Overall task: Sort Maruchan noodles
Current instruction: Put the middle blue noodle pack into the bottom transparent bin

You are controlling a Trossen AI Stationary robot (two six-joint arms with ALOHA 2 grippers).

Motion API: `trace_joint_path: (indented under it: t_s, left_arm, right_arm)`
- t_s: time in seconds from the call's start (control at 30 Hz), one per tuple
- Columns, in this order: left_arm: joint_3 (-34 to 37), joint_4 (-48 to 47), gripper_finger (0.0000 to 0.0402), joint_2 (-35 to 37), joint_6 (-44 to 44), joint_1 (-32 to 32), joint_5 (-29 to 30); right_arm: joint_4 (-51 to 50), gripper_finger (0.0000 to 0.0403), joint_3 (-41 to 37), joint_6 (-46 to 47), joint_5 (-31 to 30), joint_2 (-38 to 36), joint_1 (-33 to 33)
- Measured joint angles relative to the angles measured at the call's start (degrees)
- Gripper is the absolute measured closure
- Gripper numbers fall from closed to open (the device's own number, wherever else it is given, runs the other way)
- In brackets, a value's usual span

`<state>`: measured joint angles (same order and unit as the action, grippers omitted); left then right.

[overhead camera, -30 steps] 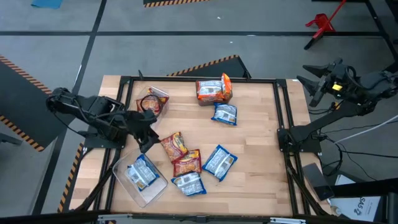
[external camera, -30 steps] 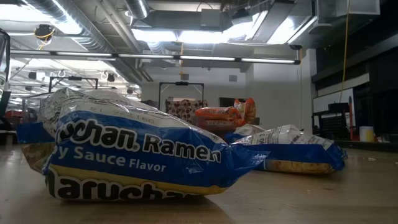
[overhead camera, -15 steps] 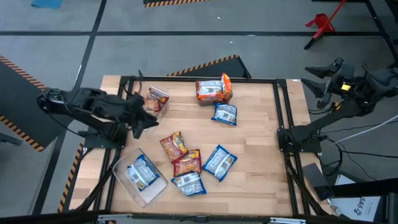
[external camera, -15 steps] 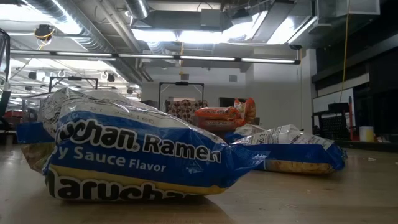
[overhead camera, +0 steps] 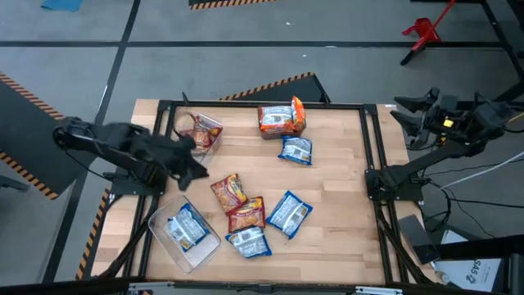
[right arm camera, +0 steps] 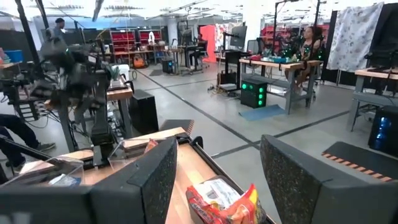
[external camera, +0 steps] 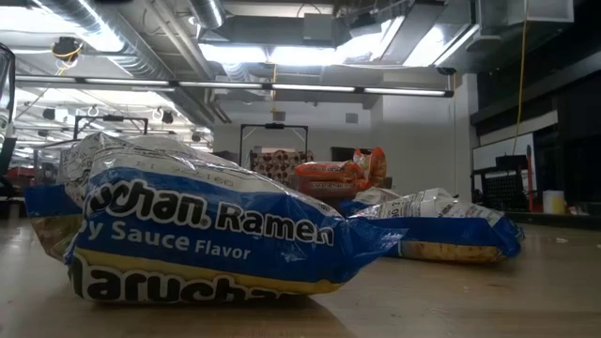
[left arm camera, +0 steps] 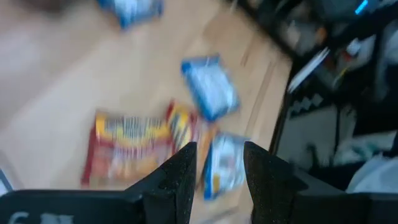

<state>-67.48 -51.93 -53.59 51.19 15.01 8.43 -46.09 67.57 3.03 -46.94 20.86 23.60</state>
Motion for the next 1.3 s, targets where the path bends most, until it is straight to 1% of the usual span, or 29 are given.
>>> trace_joint_path:
  t_s: [0.1, 0.17, 0.27, 0.43, 0.6, 0.77, 0.9, 1.13, 1.2, 1.3]
  left_arm:
    - [3.93, 2.94, 0.0275, -1.72, 3.22, 1.50, -2.73]
    - [5.31, 4.29, 0.0275, -2.94, 4.67, 2.66, -3.74]
    - [5.65, 5.71, 0.0275, -4.59, 5.78, 4.20, -5.11]
    - [5.65, 6.08, 0.0275, -7.18, 9.38, 6.98, -5.70]
    - [5.65, 6.06, 0.0275, -12.75, 10.31, 10.11, -11.37]
    - [5.65, 5.05, 0.0275, -17.50, 12.47, 12.50, -11.49]
    - [5.65, 4.79, 0.0275, -18.90, 15.45, 15.24, -11.06]
    - [5.65, 3.16, 0.0275, -19.60, 26.13, 23.50, -8.23]
    - [5.63, 1.68, 0.0275, -20.33, 28.09, 25.50, -7.46]
    - [5.63, -0.09, 0.0275, -22.62, 29.35, 27.81, -7.81]
  right_arm:
    - [0.06, 0.0187, -1.02, 0.00, -0.80, -0.13, 0.01]
    - [-0.01, 0.0187, -1.05, -0.04, -1.77, -0.11, -0.01]
    - [0.00, 0.0187, -1.00, -0.25, -2.10, -0.15, 0.00]
    - [-0.01, 0.0187, -1.00, -0.69, -2.56, -0.14, 0.01]
    - [-0.02, 0.0187, -1.00, -0.72, -2.60, -0.13, 0.02]
    - [-0.39, 0.0187, -1.00, -0.76, -4.06, -0.13, 0.01]
    - [-0.39, 0.0187, -1.00, -0.76, -4.05, -0.13, -0.01]
    - [-0.37, 0.0187, -1.00, -0.76, -4.04, -0.13, 0.00]
    - [-0.37, 0.0187, -0.98, -0.76, -4.06, -0.13, -0.01]
    - [-0.37, 0.0187, -0.98, -0.76, -4.04, -0.13, -0.01]
